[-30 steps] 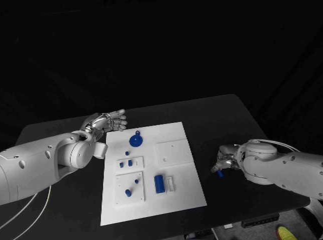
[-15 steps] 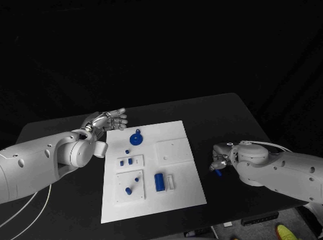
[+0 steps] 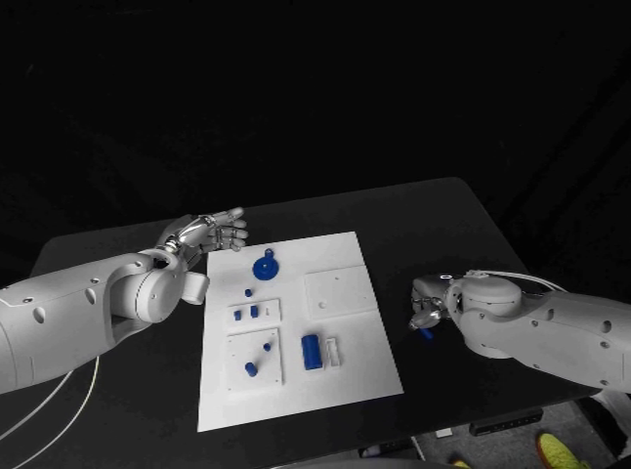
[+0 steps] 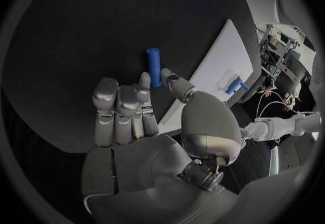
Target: Assemble the parts on the task board
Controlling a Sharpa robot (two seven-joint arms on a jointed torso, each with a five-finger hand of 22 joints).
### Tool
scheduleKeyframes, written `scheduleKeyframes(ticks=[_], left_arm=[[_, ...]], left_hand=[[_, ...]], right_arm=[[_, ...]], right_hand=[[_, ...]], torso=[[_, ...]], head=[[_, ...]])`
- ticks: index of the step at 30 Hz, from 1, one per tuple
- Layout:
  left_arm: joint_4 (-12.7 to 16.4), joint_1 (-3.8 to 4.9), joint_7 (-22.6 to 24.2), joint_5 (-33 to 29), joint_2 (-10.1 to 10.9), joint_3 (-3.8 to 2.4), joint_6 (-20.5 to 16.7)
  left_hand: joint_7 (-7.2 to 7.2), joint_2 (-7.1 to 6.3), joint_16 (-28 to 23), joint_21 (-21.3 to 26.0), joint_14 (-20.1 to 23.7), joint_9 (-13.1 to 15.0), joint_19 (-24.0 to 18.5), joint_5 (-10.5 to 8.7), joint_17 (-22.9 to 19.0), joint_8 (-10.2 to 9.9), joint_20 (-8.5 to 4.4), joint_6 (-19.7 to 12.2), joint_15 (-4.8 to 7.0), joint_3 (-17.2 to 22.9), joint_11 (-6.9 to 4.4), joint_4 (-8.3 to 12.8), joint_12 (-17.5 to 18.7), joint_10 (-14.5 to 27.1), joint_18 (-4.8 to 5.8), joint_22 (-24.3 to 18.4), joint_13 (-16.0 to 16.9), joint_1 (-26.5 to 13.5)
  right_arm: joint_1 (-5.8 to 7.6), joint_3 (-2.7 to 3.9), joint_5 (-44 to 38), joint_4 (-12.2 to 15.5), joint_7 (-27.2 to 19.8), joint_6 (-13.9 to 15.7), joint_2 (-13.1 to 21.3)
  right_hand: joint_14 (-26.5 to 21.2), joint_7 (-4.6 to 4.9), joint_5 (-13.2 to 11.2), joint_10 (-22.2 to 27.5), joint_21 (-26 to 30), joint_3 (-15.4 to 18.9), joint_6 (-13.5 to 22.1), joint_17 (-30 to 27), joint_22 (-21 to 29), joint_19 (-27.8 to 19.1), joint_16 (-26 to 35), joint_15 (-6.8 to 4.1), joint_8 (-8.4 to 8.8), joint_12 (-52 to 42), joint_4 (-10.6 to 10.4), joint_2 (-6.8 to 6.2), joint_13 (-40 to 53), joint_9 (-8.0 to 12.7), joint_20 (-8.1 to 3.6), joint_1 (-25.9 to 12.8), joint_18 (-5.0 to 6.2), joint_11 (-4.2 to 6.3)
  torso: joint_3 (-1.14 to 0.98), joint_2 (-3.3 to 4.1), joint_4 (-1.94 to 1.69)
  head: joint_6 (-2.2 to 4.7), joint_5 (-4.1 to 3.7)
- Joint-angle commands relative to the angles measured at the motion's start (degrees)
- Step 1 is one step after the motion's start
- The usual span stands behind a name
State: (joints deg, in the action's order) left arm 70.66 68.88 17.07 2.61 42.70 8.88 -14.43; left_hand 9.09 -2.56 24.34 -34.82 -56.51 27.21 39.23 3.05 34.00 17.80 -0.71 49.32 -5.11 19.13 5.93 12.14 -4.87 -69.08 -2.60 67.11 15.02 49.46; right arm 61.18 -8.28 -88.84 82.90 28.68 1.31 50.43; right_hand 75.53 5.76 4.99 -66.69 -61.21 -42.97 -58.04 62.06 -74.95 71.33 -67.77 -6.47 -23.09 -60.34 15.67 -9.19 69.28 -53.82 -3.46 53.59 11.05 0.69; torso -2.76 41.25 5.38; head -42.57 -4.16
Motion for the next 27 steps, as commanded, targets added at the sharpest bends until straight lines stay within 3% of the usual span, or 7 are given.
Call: scheduleKeyframes(ticks=[1, 6, 14, 19, 27], left_arm=[[0.05, 0.02, 0.13, -0.28, -0.13, -0.03, 0.43], [0.00, 0.02, -0.03, -0.28, -0.17, -0.03, 0.23], [-0.06, 0.02, -0.06, -0.28, -0.21, -0.03, 0.13], [-0.09, 0.02, -0.10, -0.28, -0.24, -0.03, 0.11], [-0.10, 0.02, -0.10, -0.28, -0.43, -0.03, 0.19]], left_hand=[[-0.04, 0.46, -0.27, 0.32, -0.50, -0.05, 0.43, -0.05, 0.09, 0.17, 0.13, 0.23, -0.01, -0.12, -0.08, -0.05, -0.13, -0.25, -1.13, 0.10, 0.05, -0.13], [-0.03, 0.61, -0.32, 0.34, -0.52, -0.07, 0.45, -0.05, 0.15, 0.17, 0.13, 0.22, -0.01, -0.11, -0.07, -0.11, -0.12, -0.24, -1.13, 0.12, 0.04, -0.19], [-0.01, 0.80, -0.37, 0.37, -0.55, -0.09, 0.47, -0.05, 0.21, 0.18, 0.13, 0.22, -0.01, -0.09, -0.06, -0.15, -0.11, -0.23, -1.13, 0.15, 0.04, -0.21], [-0.01, 0.83, -0.39, 0.39, -0.56, -0.10, 0.47, -0.05, 0.23, 0.18, 0.13, 0.22, 0.00, -0.10, -0.06, -0.16, -0.11, -0.23, -1.13, 0.16, 0.04, -0.23], [0.00, 0.85, -0.41, 0.40, -0.58, -0.11, 0.47, -0.05, 0.26, 0.18, 0.13, 0.22, 0.00, -0.11, -0.06, -0.18, -0.11, -0.24, -1.13, 0.17, 0.04, -0.25]], right_arm=[[-2.32, -1.94, 11.70, -2.63, 1.71, -5.62, 0.55], [-2.29, -1.90, 16.16, -3.22, 0.58, -2.88, 1.06], [-1.18, -1.28, 17.85, -2.98, -0.16, -0.84, 2.17], [1.08, -0.29, 22.25, -0.29, -1.08, 2.72, 3.82], [4.57, 0.11, 28.92, 4.62, -1.85, 4.37, 5.60]], right_hand=[[0.13, -0.02, 1.28, -0.38, -0.33, -1.38, -0.56, -0.08, -0.95, 0.21, -0.08, 0.08, 7.44, 0.08, 0.79, 4.36, -0.09, 21.91, 0.54, 2.38, 3.95, -0.13], [0.24, -0.22, 3.23, -0.76, -0.67, -2.13, -1.27, 0.06, -0.92, 0.59, -0.42, -0.09, 7.27, -0.03, 0.87, 6.31, -0.12, 22.20, 0.67, 0.51, 3.95, 0.10], [0.22, -0.40, 3.88, -0.93, -0.87, -2.82, -1.66, 0.18, -0.95, 0.72, -0.61, -0.21, 7.11, -0.08, 1.06, 6.74, -0.13, 22.28, 0.52, 0.75, 3.95, 0.26], [0.20, -0.43, 3.80, -0.95, -0.92, -2.91, -1.77, 0.21, -0.95, 0.74, -0.65, -0.25, 7.07, -0.08, 1.05, 6.61, -0.13, 22.29, 0.48, 0.78, 3.95, 0.29], [0.15, -0.49, 4.22, -0.97, -0.99, -3.01, -1.95, 0.23, -0.94, 0.79, -0.68, -0.33, 6.99, -0.06, 1.02, 6.37, -0.14, 22.33, 0.40, 0.68, 3.95, 0.35]], torso=[[0.04, -0.02, -0.01], [0.02, 0.01, -0.07], [0.07, -0.01, -0.03], [0.08, 0.00, -0.03], [0.14, 0.00, -0.04]], head=[[-0.11, -0.03], [-0.19, 0.09], [-0.27, 0.17], [-0.11, 0.20], [0.14, 0.28]])
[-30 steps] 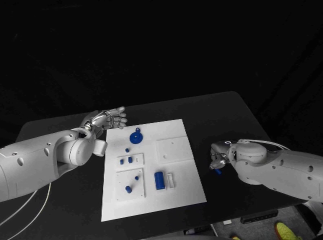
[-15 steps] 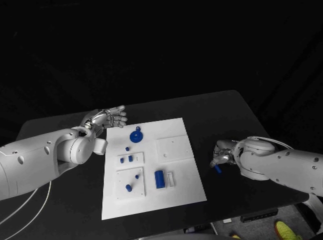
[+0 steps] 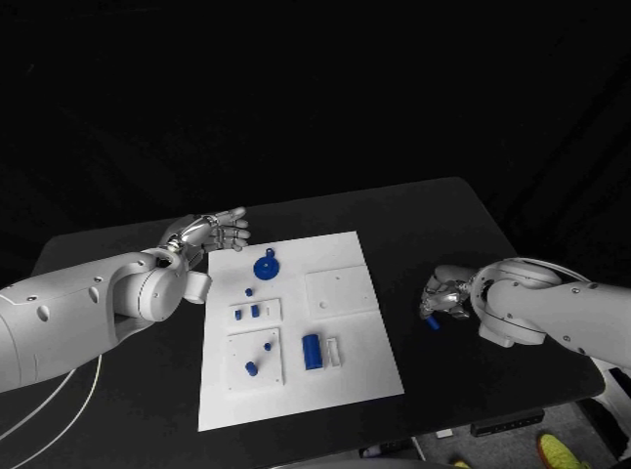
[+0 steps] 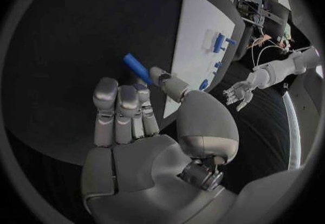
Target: Assemble the parts on the task board
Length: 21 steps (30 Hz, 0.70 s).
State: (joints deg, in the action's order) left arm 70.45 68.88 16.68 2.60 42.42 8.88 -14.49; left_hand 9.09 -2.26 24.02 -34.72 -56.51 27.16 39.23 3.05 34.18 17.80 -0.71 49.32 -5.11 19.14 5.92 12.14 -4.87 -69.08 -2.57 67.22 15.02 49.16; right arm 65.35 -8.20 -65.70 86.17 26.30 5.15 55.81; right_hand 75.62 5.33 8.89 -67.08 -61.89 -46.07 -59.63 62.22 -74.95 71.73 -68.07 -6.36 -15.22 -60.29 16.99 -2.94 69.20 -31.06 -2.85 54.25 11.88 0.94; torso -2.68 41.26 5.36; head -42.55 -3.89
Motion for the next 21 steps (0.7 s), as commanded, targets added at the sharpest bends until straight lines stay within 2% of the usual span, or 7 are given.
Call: scheduleKeyframes(ticks=[1, 7, 13, 18, 21], left_arm=[[0.09, 0.02, 0.29, -0.26, -0.16, -0.03, 0.24], [0.14, 0.02, 0.24, -0.26, -0.10, -0.03, 0.19], [0.26, 0.03, 0.21, -0.26, -0.16, -0.03, 0.30], [0.26, 0.03, 0.16, -0.26, -0.16, -0.04, 0.27], [0.30, 0.03, 0.19, -0.26, -0.27, -0.04, 0.36]], left_hand=[[0.00, 0.55, -0.09, 0.30, -0.58, -0.06, 0.47, -0.05, 0.08, 0.18, 0.13, 0.22, 0.00, -0.11, -0.06, -0.17, -0.11, -0.24, -1.17, 0.07, 0.04, 0.04], [0.00, 0.56, -0.11, 0.31, -0.59, -0.07, 0.47, -0.05, 0.10, 0.18, 0.13, 0.22, 0.00, -0.12, -0.06, -0.17, -0.10, -0.24, -1.17, 0.08, 0.04, 0.04], [0.00, 0.55, -0.12, 0.32, -0.59, -0.07, 0.47, -0.05, 0.11, 0.18, 0.12, 0.22, 0.00, -0.13, -0.06, -0.16, -0.10, -0.24, -1.17, 0.09, 0.04, 0.05], [0.00, 0.55, -0.14, 0.33, -0.60, -0.08, 0.47, -0.05, 0.14, 0.18, 0.12, 0.22, 0.00, -0.14, -0.06, -0.14, -0.10, -0.24, -1.17, 0.10, 0.04, 0.06], [0.00, 0.55, -0.15, 0.34, -0.60, -0.09, 0.48, -0.05, 0.15, 0.18, 0.12, 0.22, 0.00, -0.14, -0.06, -0.14, -0.10, -0.24, -1.17, 0.10, 0.04, 0.06]], right_arm=[[0.49, 0.07, 6.86, 1.97, 0.47, 0.84, 0.28], [0.88, 0.10, 12.94, 5.92, 0.45, 3.08, -0.04], [0.87, -0.07, 15.58, 6.30, 0.99, 3.21, -2.24], [0.82, -0.46, 16.67, 6.49, 0.80, 3.57, -4.36], [0.58, -0.60, 16.99, 6.30, 0.62, 3.92, -5.78]], right_hand=[[0.06, -0.07, 0.39, -0.59, -0.31, 0.08, -0.38, 0.08, -0.93, 0.40, -0.39, -0.44, -0.88, -0.11, -0.30, 0.11, -0.06, -0.42, -0.22, 0.00, 3.12, 0.11], [0.03, -0.11, 0.88, -0.58, -0.36, 0.09, -0.46, 0.11, -0.91, 0.46, -0.43, -0.51, -0.92, -0.09, -0.30, 0.10, -0.06, -0.38, -0.31, -0.14, 3.12, 0.16], [-0.01, -0.15, 1.55, -0.55, -0.39, 0.22, -0.53, 0.13, -0.87, 0.49, -0.45, -0.57, -0.96, -0.07, -0.30, 0.06, -0.05, -0.33, -0.40, -0.35, 3.12, 0.21], [-0.04, -0.16, 1.81, -0.50, -0.39, 0.30, -0.55, 0.13, -0.86, 0.48, -0.45, -0.59, -0.97, -0.05, -0.31, 0.01, -0.05, -0.31, -0.44, -0.48, 3.12, 0.21], [-0.05, -0.15, 1.84, -0.48, -0.38, 0.37, -0.55, 0.13, -0.85, 0.47, -0.44, -0.60, -0.97, -0.04, -0.32, -0.01, -0.05, -0.29, -0.45, -0.56, 3.12, 0.21]], torso=[[0.07, 0.00, -0.03], [0.03, 0.00, -0.04], [0.15, -0.01, 0.01], [0.02, 0.02, 0.05], [0.01, 0.01, 0.02]], head=[[0.13, 0.07], [0.14, 0.64], [0.08, 1.32], [-0.13, 2.02], [-0.13, 2.38]])
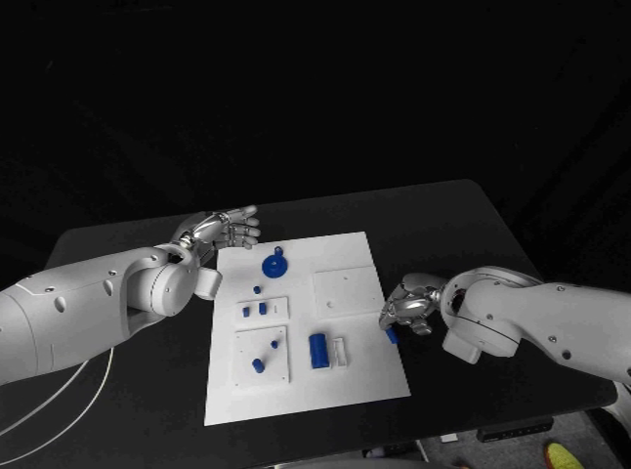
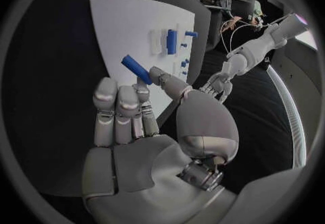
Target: Assemble the parts on the task board
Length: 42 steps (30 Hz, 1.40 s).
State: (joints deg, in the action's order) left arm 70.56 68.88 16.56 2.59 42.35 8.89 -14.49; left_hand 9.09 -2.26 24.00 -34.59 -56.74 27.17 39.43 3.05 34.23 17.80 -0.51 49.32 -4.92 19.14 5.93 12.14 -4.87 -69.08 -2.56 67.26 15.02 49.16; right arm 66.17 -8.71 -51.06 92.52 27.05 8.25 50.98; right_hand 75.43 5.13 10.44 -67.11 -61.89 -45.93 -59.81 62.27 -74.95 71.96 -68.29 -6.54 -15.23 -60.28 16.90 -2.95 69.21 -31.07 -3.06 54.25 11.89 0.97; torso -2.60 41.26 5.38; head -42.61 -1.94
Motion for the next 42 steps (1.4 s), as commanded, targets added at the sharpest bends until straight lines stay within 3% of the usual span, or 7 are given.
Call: scheduleKeyframes(ticks=[1, 7, 13, 21, 32, 42], left_arm=[[0.17, 0.03, 0.31, -0.26, -0.22, -0.05, 0.35], [0.17, 0.03, 0.23, -0.26, -0.17, -0.05, 0.24], [0.23, 0.04, 0.20, -0.25, -0.20, -0.05, 0.38], [0.31, 0.04, 0.15, -0.25, -0.08, -0.05, 0.34], [0.39, 0.05, -0.02, -0.23, -0.06, -0.05, 0.49], [0.45, 0.05, -0.19, -0.16, 0.09, -0.05, 0.46]], left_hand=[[0.00, 0.55, -0.14, 0.21, -0.37, -0.10, 0.27, -0.05, 0.10, 0.18, -0.08, 0.22, -0.19, -0.14, -0.06, -0.14, -0.10, -0.24, -1.18, 0.06, 0.04, 0.05], [0.01, 0.55, -0.17, 0.23, -0.38, -0.11, 0.28, -0.05, 0.13, 0.18, -0.08, 0.21, -0.19, -0.16, -0.06, -0.14, -0.09, -0.23, -1.18, 0.08, 0.04, 0.04], [0.01, 0.54, -0.19, 0.24, -0.38, -0.11, 0.28, -0.05, 0.15, 0.18, -0.08, 0.21, -0.19, -0.18, -0.06, -0.12, -0.09, -0.22, -1.18, 0.09, 0.04, 0.04], [0.01, 0.53, -0.22, 0.25, -0.38, -0.12, 0.28, -0.05, 0.18, 0.18, -0.08, 0.20, -0.19, -0.19, -0.05, -0.12, -0.08, -0.22, -1.18, 0.10, 0.04, 0.04], [0.01, 0.49, -0.26, 0.27, -0.39, -0.14, 0.28, -0.06, 0.22, 0.18, -0.08, 0.20, -0.19, -0.22, -0.05, -0.11, -0.08, -0.21, -1.18, 0.12, 0.03, 0.01], [0.02, 0.46, -0.32, 0.30, -0.38, -0.15, 0.28, -0.06, 0.26, 0.18, -0.08, 0.18, -0.20, -0.25, -0.03, -0.10, -0.05, -0.17, -1.17, 0.15, 0.02, -0.01]], right_arm=[[-0.48, -0.12, 2.34, -0.31, -0.11, 0.87, -1.52], [-2.73, -0.45, 0.85, -2.15, 0.14, 2.52, -4.46], [-3.87, -0.49, 0.66, -2.93, -0.13, 3.78, -6.67], [-4.55, -0.48, -1.26, -3.50, -0.24, 5.39, -8.12], [-4.67, -0.47, -1.87, -4.41, -0.21, 5.44, -9.63], [-6.00, -0.49, -3.16, -5.82, 0.47, 4.91, -11.28]], right_hand=[[0.12, 0.05, 0.28, -0.43, -0.39, 0.30, -0.37, 0.07, -0.84, 0.25, -0.21, -0.43, -0.97, -0.04, -0.24, -0.03, -0.06, -0.28, -0.26, -0.63, 3.11, 0.18], [0.08, 0.03, 0.10, -0.29, -0.34, 0.76, -0.40, 0.04, -0.79, 0.22, -0.16, -0.47, -0.99, 0.00, -0.27, -0.15, -0.03, -0.24, -0.32, -1.09, 3.11, 0.20], [0.06, -0.10, -3.17, -0.11, -0.24, 3.41, -0.50, -0.01, -0.64, 0.30, -0.10, -0.62, -1.09, -0.02, -0.33, -0.77, 0.09, -0.10, -0.56, -2.66, 3.11, 0.33], [0.05, -0.15, -5.93, -0.09, -0.08, 5.07, -0.60, -0.04, -0.52, 0.33, -0.06, -0.70, -1.06, 0.03, -0.55, -1.42, 0.11, 0.13, -0.75, -3.45, 3.11, 0.38], [0.08, -0.19, -6.13, -0.20, 0.01, 6.40, -0.75, -0.02, -0.44, 0.47, -0.08, -0.76, -1.05, 0.06, -0.81, -1.99, 0.08, 0.32, -0.88, -4.68, 3.11, 0.43], [0.05, -0.19, -6.38, -0.17, 0.12, 7.16, -0.73, -0.03, -0.39, 0.47, -0.05, -0.78, -0.98, 0.13, -1.05, -2.45, 0.06, 0.47, -0.97, -5.50, 3.11, 0.43]], torso=[[-0.07, 0.02, -0.03], [-0.12, 0.03, -0.06], [-0.14, 0.04, 0.01], [-0.13, 0.06, 0.01], [-0.07, -0.01, 0.03], [-0.08, 0.04, -0.01]], head=[[-0.17, 0.56], [-0.51, 1.66], [-0.72, 2.23], [-0.78, 2.50], [-0.86, 2.95], [-1.03, 3.16]])
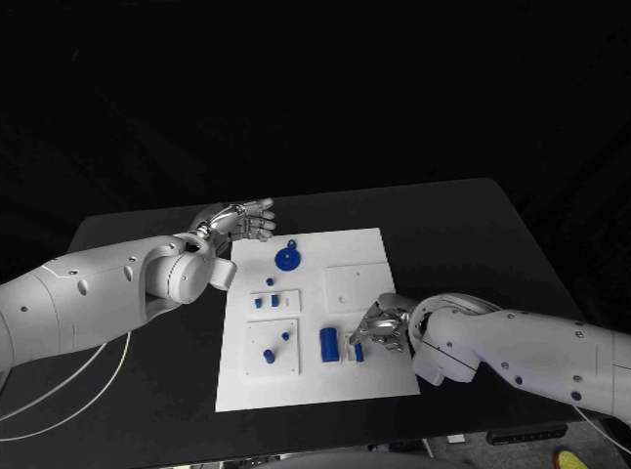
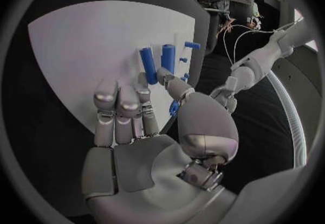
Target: Assemble the parts on the task board
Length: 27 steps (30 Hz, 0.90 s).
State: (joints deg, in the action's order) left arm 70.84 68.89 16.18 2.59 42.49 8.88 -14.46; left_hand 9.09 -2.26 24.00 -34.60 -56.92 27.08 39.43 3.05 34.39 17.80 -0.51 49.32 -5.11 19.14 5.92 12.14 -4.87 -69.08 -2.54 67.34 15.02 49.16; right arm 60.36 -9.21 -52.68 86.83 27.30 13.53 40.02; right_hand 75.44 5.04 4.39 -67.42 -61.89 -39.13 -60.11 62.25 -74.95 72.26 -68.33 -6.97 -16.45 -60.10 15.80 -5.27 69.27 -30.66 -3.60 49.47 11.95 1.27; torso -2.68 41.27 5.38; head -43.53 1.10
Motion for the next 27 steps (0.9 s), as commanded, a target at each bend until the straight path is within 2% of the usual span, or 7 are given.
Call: scheduleKeyframes(ticks=[1, 11, 27], left_arm=[[0.17, 0.04, 0.17, -0.14, -0.05, -0.04, 0.47], [0.20, 0.05, -0.04, -0.09, -0.02, -0.04, 0.48], [0.19, 0.05, -0.37, 0.00, 0.05, -0.04, 0.55]], left_hand=[[0.02, 0.46, -0.32, 0.31, -0.20, -0.07, 0.28, -0.06, 0.11, 0.17, -0.07, 0.17, -0.02, -0.25, -0.03, -0.10, -0.05, -0.17, -1.19, 0.07, 0.02, -0.01], [0.02, 0.43, -0.37, 0.33, -0.20, -0.08, 0.28, -0.06, 0.14, 0.18, -0.07, 0.17, -0.02, -0.28, -0.03, -0.11, -0.04, -0.16, -1.19, 0.09, 0.02, -0.04], [0.02, 0.44, -0.43, 0.36, -0.22, -0.10, 0.29, -0.06, 0.21, 0.19, -0.07, 0.18, -0.02, -0.30, -0.03, -0.17, -0.04, -0.17, -1.19, 0.12, 0.02, -0.10]], right_arm=[[-0.23, 0.01, -1.79, -0.20, 0.30, -0.57, -0.38], [-0.48, -0.01, -2.33, -0.76, 0.79, -0.38, -0.88], [-0.59, 0.00, -1.50, -0.22, 0.36, 0.71, -1.24]], right_hand=[[0.05, -0.11, -0.36, 0.14, 0.13, 0.42, -0.43, -0.01, -0.39, 0.17, -0.01, -0.36, 0.25, -0.04, 0.03, -0.18, 0.00, 0.07, -0.44, -0.79, 3.05, 0.13], [0.03, -0.12, -0.66, 0.18, 0.22, 0.77, -0.45, -0.02, -0.36, 0.18, 0.02, -0.38, 0.29, 0.00, -0.26, -0.45, 0.01, 0.18, -0.50, -1.33, 3.05, 0.15], [0.07, -0.23, -0.79, 0.06, 0.26, 1.21, -0.77, 0.06, -0.34, 0.31, -0.07, -0.46, 0.19, -0.04, -0.93, -0.75, 0.04, 0.29, -0.62, -2.41, 3.05, 0.24]], torso=[[0.00, 0.01, 0.02], [0.01, 0.00, 0.04], [-0.01, 0.00, 0.02]], head=[[-0.12, 0.16], [-0.14, 0.34], [-0.03, 1.09]])
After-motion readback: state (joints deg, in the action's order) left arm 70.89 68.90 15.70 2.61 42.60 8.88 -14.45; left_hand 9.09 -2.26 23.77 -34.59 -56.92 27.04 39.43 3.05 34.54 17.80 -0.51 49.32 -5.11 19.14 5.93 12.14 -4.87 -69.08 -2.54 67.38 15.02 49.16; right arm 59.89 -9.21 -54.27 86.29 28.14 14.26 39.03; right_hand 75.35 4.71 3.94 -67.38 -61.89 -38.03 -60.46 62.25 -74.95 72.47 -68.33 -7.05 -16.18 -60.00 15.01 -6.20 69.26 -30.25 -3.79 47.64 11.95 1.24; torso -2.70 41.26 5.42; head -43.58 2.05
